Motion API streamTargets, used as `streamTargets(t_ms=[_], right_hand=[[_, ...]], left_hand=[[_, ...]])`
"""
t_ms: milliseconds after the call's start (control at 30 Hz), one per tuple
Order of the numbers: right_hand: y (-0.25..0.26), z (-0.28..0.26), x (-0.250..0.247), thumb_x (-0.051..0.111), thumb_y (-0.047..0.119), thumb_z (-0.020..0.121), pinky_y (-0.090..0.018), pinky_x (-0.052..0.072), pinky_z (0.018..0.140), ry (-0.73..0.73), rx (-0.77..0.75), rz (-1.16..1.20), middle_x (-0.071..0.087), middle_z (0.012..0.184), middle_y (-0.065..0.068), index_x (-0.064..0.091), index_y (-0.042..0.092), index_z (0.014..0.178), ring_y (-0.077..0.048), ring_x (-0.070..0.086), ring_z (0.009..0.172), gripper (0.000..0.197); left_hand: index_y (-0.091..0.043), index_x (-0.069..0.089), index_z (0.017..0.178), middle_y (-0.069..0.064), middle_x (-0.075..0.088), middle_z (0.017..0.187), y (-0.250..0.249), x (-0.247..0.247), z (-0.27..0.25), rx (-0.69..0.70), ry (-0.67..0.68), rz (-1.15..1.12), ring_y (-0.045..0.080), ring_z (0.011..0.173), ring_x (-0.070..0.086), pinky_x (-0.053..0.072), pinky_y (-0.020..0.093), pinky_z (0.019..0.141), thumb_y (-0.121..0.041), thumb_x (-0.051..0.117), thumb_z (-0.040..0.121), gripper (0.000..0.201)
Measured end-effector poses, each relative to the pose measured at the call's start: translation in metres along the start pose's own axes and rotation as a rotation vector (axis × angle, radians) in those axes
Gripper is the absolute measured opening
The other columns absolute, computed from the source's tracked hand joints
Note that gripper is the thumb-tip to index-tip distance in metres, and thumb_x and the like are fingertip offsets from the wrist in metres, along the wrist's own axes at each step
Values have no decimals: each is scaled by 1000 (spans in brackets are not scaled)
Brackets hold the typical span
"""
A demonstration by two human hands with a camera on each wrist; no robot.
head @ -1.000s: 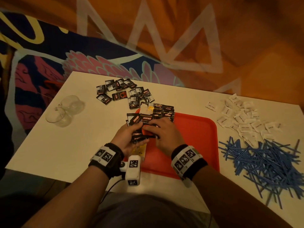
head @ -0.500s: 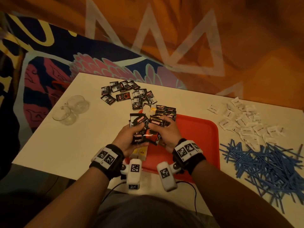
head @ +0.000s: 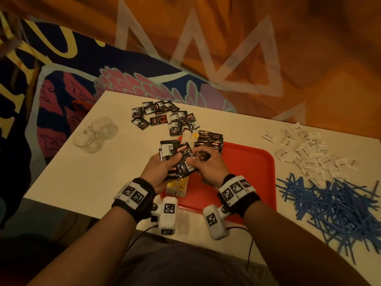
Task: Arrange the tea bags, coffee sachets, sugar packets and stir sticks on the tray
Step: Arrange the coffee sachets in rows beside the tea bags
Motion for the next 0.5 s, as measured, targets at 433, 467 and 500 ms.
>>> streamTargets(t_ms=[433, 467, 500], right_hand=[[41, -7, 33, 70, 15, 82, -14, 39, 57, -279, -283, -365, 57, 76, 4, 57, 21, 85, -5, 50, 65, 14], [43, -6, 43, 71, 22, 83, -17, 40, 62, -244, -287, -447, 58, 82, 3, 59, 23, 89, -9, 52, 73, 14], [43, -5, 51, 72, 30, 84, -20, 42, 68, -217, -291, -513, 58, 89, 2, 61, 24, 94, -12, 53, 81, 17]], left_hand=[[-10, 66, 115, 14, 73, 97, -17, -9, 14, -43, 7, -37, 24, 78, 71, 57, 35, 61, -33, 53, 102, 29], [-11, 66, 115, 14, 74, 100, -19, -11, 16, -52, 2, -34, 24, 82, 72, 57, 35, 61, -35, 53, 102, 31], [-12, 67, 113, 13, 75, 99, -22, -13, 17, -62, -9, -44, 24, 83, 73, 57, 34, 61, -38, 52, 102, 33]])
Point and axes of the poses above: each hand's wrist, its own z-axis towards the middle knuckle, its own x-axis out of the palm, y = z × x, the point moved 4 cm from there along z, towards the middle knuckle
